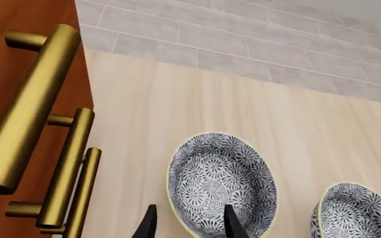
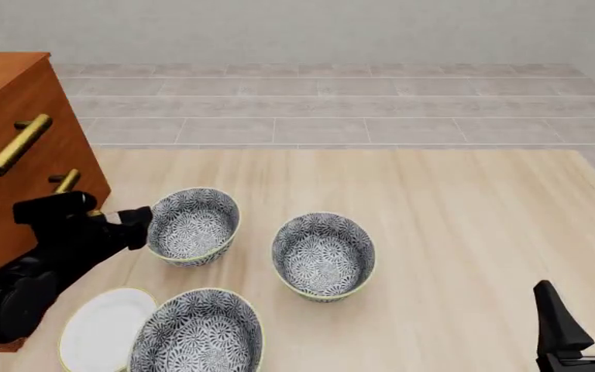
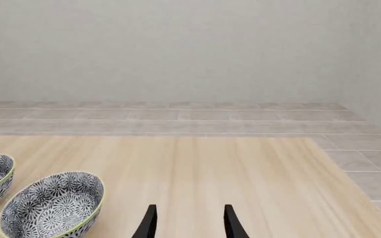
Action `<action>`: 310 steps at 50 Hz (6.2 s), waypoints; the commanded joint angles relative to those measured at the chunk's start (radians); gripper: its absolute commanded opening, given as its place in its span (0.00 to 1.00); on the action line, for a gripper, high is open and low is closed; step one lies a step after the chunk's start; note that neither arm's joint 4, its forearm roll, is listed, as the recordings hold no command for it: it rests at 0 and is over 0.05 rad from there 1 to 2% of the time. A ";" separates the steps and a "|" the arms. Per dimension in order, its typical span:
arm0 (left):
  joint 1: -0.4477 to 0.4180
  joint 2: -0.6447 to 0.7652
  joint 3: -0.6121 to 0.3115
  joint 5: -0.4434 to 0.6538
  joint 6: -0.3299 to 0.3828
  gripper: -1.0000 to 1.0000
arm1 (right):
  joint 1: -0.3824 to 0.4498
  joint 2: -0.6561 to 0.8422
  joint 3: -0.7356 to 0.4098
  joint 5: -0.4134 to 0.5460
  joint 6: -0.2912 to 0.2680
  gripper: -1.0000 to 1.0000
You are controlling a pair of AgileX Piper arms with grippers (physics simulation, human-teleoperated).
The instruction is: Stack the bowl at the front on the bowl in the middle.
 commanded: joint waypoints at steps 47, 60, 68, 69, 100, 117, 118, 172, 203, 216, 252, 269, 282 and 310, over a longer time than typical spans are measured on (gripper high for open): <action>0.015 0.401 -0.117 -0.142 -0.035 1.00 | 0.000 0.000 0.000 0.000 0.000 1.00; 0.015 0.472 -0.147 -0.159 -0.035 1.00 | 0.000 0.000 0.000 0.000 0.000 1.00; 0.018 0.503 -0.162 -0.165 -0.035 1.00 | 0.000 0.000 0.000 0.000 0.000 1.00; 0.021 0.511 -0.165 -0.169 -0.034 1.00 | 0.000 0.000 0.000 0.000 0.000 1.00; 0.022 0.536 -0.185 -0.164 -0.052 0.00 | 0.000 0.000 0.000 0.000 0.000 1.00; 0.012 0.400 -0.184 -0.086 -0.074 0.00 | 0.000 0.000 0.000 0.000 0.000 1.00; 0.008 0.391 -0.185 -0.080 -0.078 0.00 | 0.000 0.000 0.000 0.000 0.000 1.00; -0.218 0.025 -0.250 0.203 -0.151 0.00 | 0.000 0.000 0.000 0.000 0.000 1.00; -0.388 0.067 -0.303 0.217 -0.138 0.00 | 0.000 0.000 0.000 0.000 0.000 1.00; -0.455 0.136 -0.352 0.205 -0.138 0.00 | 0.000 0.000 0.000 0.000 0.000 1.00; -0.522 0.330 -0.441 0.157 -0.140 0.00 | 0.000 0.000 0.000 0.000 0.000 1.00; -0.539 0.380 -0.448 0.140 -0.142 0.00 | 0.000 0.000 0.000 0.000 0.000 1.00; -0.534 0.411 -0.439 0.119 -0.138 0.00 | 0.000 0.000 0.000 0.000 0.000 1.00; -0.545 0.468 -0.446 0.096 -0.141 0.00 | 0.000 0.000 0.000 0.000 0.000 1.00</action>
